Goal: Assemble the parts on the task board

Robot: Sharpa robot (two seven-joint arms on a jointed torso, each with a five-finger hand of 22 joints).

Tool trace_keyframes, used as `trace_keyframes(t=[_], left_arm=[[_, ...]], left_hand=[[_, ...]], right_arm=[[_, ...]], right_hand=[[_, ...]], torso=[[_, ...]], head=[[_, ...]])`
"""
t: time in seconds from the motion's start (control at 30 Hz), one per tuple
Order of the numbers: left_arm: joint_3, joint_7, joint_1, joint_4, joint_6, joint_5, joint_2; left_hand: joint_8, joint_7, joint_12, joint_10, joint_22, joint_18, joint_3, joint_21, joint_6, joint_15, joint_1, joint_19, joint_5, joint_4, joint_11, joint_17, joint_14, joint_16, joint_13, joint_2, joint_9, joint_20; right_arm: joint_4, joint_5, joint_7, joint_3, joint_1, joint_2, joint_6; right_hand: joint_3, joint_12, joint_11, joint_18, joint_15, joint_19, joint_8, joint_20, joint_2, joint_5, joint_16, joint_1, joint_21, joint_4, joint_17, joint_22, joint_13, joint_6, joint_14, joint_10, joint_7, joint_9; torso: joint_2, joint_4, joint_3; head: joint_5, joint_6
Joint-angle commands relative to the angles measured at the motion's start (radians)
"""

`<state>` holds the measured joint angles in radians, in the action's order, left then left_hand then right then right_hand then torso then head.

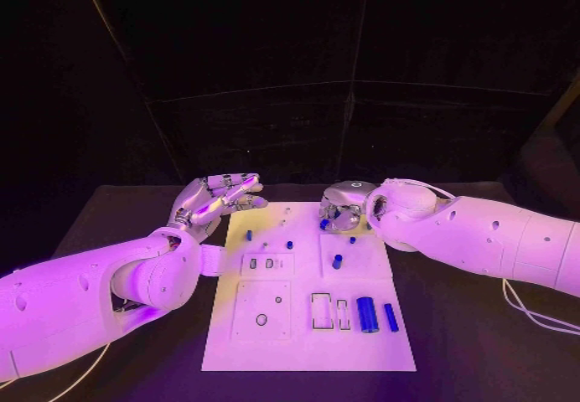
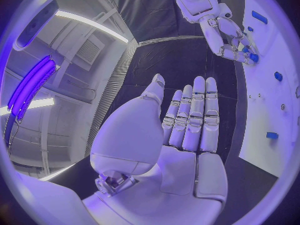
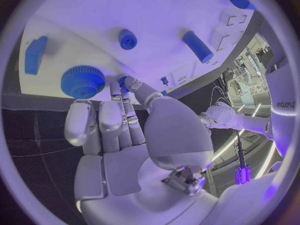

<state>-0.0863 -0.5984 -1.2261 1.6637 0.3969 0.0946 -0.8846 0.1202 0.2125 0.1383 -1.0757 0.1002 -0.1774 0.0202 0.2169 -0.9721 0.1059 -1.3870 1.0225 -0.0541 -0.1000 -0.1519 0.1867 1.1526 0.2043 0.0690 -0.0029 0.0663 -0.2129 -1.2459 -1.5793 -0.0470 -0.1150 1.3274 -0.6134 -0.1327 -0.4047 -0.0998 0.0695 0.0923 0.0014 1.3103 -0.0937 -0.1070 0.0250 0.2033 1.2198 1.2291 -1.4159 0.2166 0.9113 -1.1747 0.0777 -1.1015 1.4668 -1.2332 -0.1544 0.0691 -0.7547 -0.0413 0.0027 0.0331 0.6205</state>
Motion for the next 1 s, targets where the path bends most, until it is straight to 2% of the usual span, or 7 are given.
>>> trace_keyframes(t=[0.03,0.23,0.37,0.47,0.67,0.73,1.0], left_arm=[[0.001,-0.004,-0.002,-0.002,-0.013,-0.007,-0.002],[0.001,-0.005,-0.002,-0.009,-0.012,-0.007,-0.004],[0.001,-0.005,-0.002,-0.013,-0.013,-0.007,-0.003],[0.001,-0.005,-0.002,-0.015,-0.013,-0.007,-0.001],[0.001,-0.006,-0.002,-0.019,-0.015,-0.007,0.001],[0.001,-0.006,-0.003,-0.018,-0.015,-0.007,0.000],[0.001,-0.006,-0.005,-0.023,-0.015,-0.007,0.003]], left_hand=[[-0.004,0.002,-0.007,0.002,-0.001,-0.004,0.000,-0.007,-0.006,0.001,0.002,0.001,0.002,0.004,-0.005,0.001,-0.005,-0.003,-0.001,0.009,-0.001,-0.004],[-0.004,0.002,-0.007,0.002,-0.001,-0.004,0.000,-0.007,-0.006,0.001,0.002,0.001,0.002,0.004,-0.005,0.001,-0.005,-0.003,-0.001,0.009,-0.001,-0.004],[-0.005,0.001,-0.007,0.001,-0.001,-0.005,0.000,-0.007,-0.007,0.001,0.001,0.002,0.002,0.006,-0.005,0.002,-0.005,-0.004,-0.001,0.010,-0.001,-0.004],[-0.005,0.001,-0.007,0.001,-0.001,-0.005,0.000,-0.007,-0.007,0.001,0.001,0.002,0.002,0.006,-0.005,0.002,-0.005,-0.004,-0.001,0.010,-0.001,-0.004],[-0.005,0.001,-0.007,0.001,-0.001,-0.005,0.000,-0.007,-0.007,0.001,0.001,0.002,0.002,0.006,-0.005,0.002,-0.005,-0.004,-0.001,0.010,-0.001,-0.004],[-0.005,0.001,-0.007,0.001,-0.001,-0.005,0.000,-0.007,-0.007,0.001,0.001,0.002,0.002,0.006,-0.005,0.002,-0.005,-0.004,-0.001,0.010,-0.001,-0.004],[-0.005,0.001,-0.007,0.001,-0.001,-0.005,0.000,-0.007,-0.007,0.001,0.001,0.002,0.002,0.006,-0.005,0.002,-0.005,-0.004,-0.001,0.010,-0.001,-0.004]], right_arm=[[-0.010,0.017,-0.009,0.001,0.003,-0.002,-0.132],[0.012,0.021,-0.036,0.002,0.003,0.022,-0.204],[0.046,0.024,-0.041,0.003,0.004,0.054,-0.225],[0.073,0.030,-0.038,0.003,0.004,0.080,-0.229],[0.117,0.035,-0.030,0.004,0.004,0.130,-0.236],[0.127,0.037,-0.026,0.004,0.004,0.143,-0.232],[0.160,0.040,-0.016,0.004,0.004,0.186,-0.206]], right_hand=[[-0.008,-0.004,0.001,-0.012,-0.010,0.004,-0.010,0.002,0.016,-0.006,0.005,0.008,-0.005,-0.001,-0.001,-0.002,0.002,-0.023,0.009,-0.011,0.013,0.016],[-0.009,-0.003,0.000,-0.012,-0.011,0.005,-0.010,0.003,0.015,-0.007,0.006,0.007,-0.006,-0.002,0.000,-0.004,0.002,-0.024,0.010,-0.012,0.013,0.016],[-0.012,0.002,0.001,-0.013,-0.011,0.006,-0.008,0.004,0.009,-0.010,0.006,0.007,-0.008,-0.004,-0.003,-0.007,0.000,-0.022,0.009,-0.009,0.013,0.015],[-0.017,0.007,0.003,-0.013,-0.010,0.006,-0.004,0.004,0.005,-0.010,0.006,0.006,-0.008,-0.007,-0.005,-0.007,-0.001,-0.019,0.008,-0.004,0.011,0.014],[-0.023,0.013,0.005,-0.013,-0.008,0.005,0.001,0.004,0.000,-0.010,0.007,0.006,-0.009,-0.011,-0.006,-0.008,-0.004,-0.013,0.008,0.002,0.008,0.013],[-0.023,0.014,0.006,-0.013,-0.008,0.005,0.002,0.003,-0.002,-0.010,0.008,0.006,-0.009,-0.011,-0.005,-0.008,-0.004,-0.013,0.008,0.002,0.008,0.012],[-0.024,0.016,0.007,-0.013,-0.007,0.006,0.003,0.003,-0.004,-0.011,0.009,0.005,-0.009,-0.013,-0.005,-0.009,-0.004,-0.011,0.008,0.003,0.007,0.012]], torso=[[0.001,-0.0012,-0.0002],[-0.001,-0.0016,-0.0004],[-0.003,-0.0034,-0.0002],[-0.004,-0.0043,-0.0002],[-0.010,-0.0121,-0.0017],[-0.014,-0.0144,-0.0024],[-0.021,-0.0206,-0.0049]], head=[[-0.001,-0.008],[-0.005,-0.016],[-0.007,-0.019],[-0.009,-0.019],[-0.005,-0.022],[-0.005,-0.026],[-0.004,-0.025]])
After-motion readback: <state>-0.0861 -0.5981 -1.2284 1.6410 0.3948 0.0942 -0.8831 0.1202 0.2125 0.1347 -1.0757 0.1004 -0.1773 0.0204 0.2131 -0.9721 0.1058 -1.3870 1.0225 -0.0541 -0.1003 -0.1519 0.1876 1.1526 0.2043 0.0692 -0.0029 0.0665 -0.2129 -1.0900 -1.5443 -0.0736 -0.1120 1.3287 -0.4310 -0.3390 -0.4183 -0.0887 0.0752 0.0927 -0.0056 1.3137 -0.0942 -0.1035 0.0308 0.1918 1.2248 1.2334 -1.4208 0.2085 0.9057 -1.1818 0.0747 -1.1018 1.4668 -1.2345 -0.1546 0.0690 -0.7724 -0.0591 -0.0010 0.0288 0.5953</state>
